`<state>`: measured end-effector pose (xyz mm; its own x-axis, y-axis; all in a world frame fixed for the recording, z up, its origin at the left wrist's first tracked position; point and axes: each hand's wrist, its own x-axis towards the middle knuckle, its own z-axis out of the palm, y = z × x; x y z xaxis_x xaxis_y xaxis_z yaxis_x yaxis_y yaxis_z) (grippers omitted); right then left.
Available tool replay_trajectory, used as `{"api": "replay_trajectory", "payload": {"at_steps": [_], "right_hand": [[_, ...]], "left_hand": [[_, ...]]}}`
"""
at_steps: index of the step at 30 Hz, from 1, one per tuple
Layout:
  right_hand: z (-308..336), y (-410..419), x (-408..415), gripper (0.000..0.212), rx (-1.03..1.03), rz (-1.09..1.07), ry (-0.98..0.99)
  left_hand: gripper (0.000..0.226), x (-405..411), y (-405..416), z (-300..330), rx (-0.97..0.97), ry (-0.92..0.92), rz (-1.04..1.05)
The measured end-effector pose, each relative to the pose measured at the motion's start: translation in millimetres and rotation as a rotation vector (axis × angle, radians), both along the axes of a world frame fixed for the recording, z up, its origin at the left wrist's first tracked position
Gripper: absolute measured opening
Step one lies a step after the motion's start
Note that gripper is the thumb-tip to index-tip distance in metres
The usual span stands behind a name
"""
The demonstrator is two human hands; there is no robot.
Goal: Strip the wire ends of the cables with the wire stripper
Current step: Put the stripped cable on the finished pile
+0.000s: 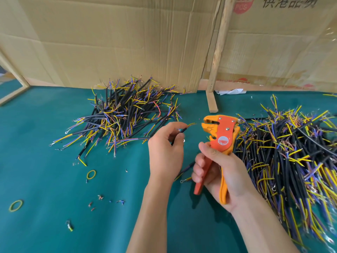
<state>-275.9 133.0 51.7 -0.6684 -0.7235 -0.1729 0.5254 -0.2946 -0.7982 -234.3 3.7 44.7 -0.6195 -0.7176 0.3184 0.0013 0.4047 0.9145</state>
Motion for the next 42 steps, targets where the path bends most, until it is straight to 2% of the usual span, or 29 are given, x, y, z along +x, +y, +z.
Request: {"api": "replay_trajectory", "payload": {"at_steps": [2,10,28,30,37,40,42], "right_hand": [[0.7,3.9,-2.1,0.018,-0.061,0.047,-0.037],[1.4,8.4,-5.8,0.021,-0.004,0.205,-0.014],[2.9,5.3,-4.1,0.012,0.039,0.223,-0.021],[3.2,5.2,-3.9,0.016,0.045,0.23,-0.02],[4.0,2.6,-3.1,0.032,0.098,0.063,-0.045],[4.8,0.6,-5.3,0.03,-0.003,-0.053,-0.094],[5.8,2.5,-11.6,0.022,-0.111,-0.168,-0.148]], "left_hand": [[0.028,0.2,-1.6,0.2,0.033,0.021,0.013],[0.028,0.2,-3.0,1.1,0.151,0.025,-0.007],[0.032,0.4,-4.1,-2.4,0.151,-0.009,-0.075],[0.032,0.5,-3.9,-2.7,0.153,-0.014,-0.077],[0.025,-1.5,-1.6,-1.6,0.171,0.004,-0.098],[0.023,-1.8,-0.2,-4.2,0.164,-0.044,-0.146],[0.016,-1.3,0.0,-6.4,0.021,-0.166,-0.17]]}}
